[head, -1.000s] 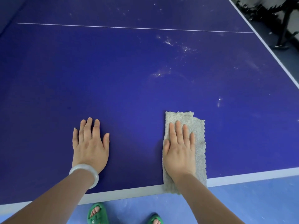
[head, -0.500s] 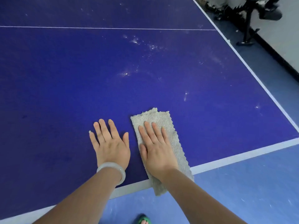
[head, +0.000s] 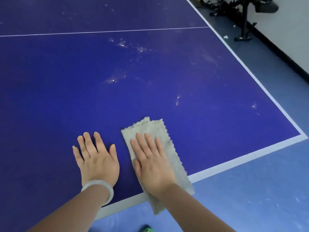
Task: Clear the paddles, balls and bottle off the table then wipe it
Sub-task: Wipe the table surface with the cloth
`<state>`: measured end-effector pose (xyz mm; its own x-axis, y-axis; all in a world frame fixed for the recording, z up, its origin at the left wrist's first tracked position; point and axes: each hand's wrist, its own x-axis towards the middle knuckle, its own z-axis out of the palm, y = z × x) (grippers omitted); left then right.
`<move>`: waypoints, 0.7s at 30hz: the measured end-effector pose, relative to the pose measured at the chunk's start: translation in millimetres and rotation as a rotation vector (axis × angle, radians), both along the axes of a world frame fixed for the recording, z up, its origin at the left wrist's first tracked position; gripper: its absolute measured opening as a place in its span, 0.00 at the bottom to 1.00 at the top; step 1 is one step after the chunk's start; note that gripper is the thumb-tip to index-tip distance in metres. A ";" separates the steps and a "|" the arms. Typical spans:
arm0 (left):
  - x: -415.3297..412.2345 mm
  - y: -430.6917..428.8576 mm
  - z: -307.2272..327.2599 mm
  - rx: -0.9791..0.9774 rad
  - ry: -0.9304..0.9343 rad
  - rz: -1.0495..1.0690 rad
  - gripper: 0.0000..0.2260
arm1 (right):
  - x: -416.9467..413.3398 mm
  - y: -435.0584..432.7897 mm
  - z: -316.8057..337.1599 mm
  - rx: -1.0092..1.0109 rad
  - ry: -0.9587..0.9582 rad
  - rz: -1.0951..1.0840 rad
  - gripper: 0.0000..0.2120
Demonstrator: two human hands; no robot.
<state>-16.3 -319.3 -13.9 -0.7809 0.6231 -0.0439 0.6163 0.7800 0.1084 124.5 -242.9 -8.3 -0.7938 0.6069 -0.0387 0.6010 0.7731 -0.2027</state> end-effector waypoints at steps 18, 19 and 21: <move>-0.4 1.2 -2.7 -0.015 0.031 0.006 0.32 | 16.2 23.1 -4.7 0.021 -0.029 0.143 0.26; -0.7 1.1 -3.3 -0.008 0.031 0.006 0.32 | 32.0 39.0 -4.6 0.039 -0.030 0.170 0.26; -1.1 0.2 -3.9 0.001 0.029 0.006 0.32 | 64.9 78.3 -4.2 0.065 -0.018 -0.020 0.26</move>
<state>-17.4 -319.1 -17.8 -0.7856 0.6184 -0.0204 0.6145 0.7836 0.0911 189.4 -164.7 -12.5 -0.7812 0.6241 -0.0133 0.6194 0.7723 -0.1413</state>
